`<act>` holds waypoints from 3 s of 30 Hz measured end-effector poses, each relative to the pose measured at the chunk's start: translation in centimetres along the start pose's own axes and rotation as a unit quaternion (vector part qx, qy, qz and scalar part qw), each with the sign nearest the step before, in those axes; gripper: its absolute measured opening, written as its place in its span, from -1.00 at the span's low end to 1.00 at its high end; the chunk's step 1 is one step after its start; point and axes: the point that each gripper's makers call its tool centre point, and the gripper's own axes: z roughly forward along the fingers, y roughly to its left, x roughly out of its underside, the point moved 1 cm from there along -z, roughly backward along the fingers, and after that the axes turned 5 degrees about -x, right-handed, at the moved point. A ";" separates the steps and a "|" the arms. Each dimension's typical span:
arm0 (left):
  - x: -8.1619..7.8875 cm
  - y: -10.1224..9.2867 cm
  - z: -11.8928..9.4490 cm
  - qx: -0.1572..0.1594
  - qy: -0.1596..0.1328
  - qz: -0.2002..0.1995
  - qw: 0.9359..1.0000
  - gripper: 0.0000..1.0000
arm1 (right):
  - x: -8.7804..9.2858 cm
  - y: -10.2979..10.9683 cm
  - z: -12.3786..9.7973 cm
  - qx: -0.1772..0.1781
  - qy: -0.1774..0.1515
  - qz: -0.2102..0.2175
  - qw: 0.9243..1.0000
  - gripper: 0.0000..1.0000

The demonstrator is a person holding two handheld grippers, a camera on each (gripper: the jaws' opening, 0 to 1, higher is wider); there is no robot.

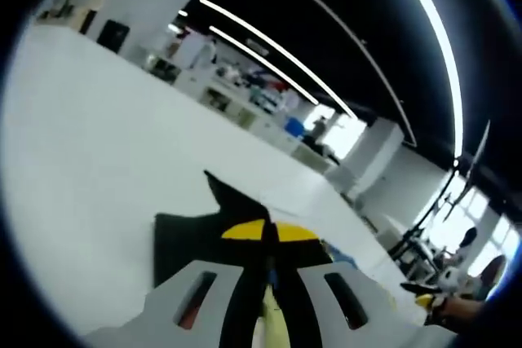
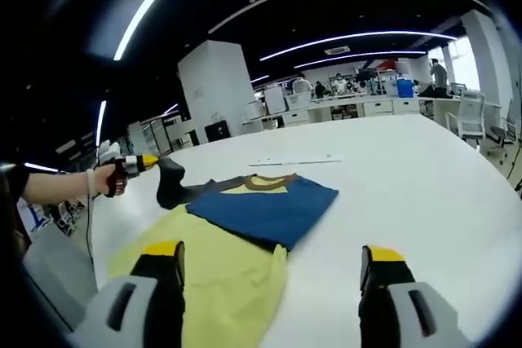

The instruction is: Fold the garment on the visible template until the final outline fits inside the template.

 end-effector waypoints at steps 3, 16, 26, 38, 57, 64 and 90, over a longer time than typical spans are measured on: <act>1.1 -2.3 0.9 0.022 0.006 -0.007 1.000 -1.00 | 0.0 0.2 -0.3 -0.001 -0.005 0.002 1.000 0.81; 5.9 -10.0 4.2 0.087 0.034 -0.005 0.996 -1.00 | 1.0 1.0 -1.0 -0.001 -0.002 0.009 1.000 0.96; 9.5 -14.9 6.7 0.117 0.042 -0.049 0.991 -1.00 | 1.6 0.3 -2.3 0.005 0.003 0.012 1.000 0.99; 12.8 -19.8 9.5 0.148 0.055 -0.082 0.984 -1.00 | 2.6 -0.7 -3.8 0.020 0.002 0.032 0.999 0.94; 21.6 -23.0 12.2 0.164 0.162 -0.027 0.973 -1.00 | 3.6 -1.7 -4.8 0.036 0.006 0.041 0.999 0.92; 23.1 -23.0 12.2 0.168 0.191 -0.022 0.967 -1.00 | 4.0 -1.6 -4.6 0.036 0.008 0.044 0.998 0.92; 22.7 -24.0 9.0 0.251 0.173 0.146 0.941 -0.12 | 3.8 -0.3 -3.2 0.024 0.017 0.033 0.999 0.99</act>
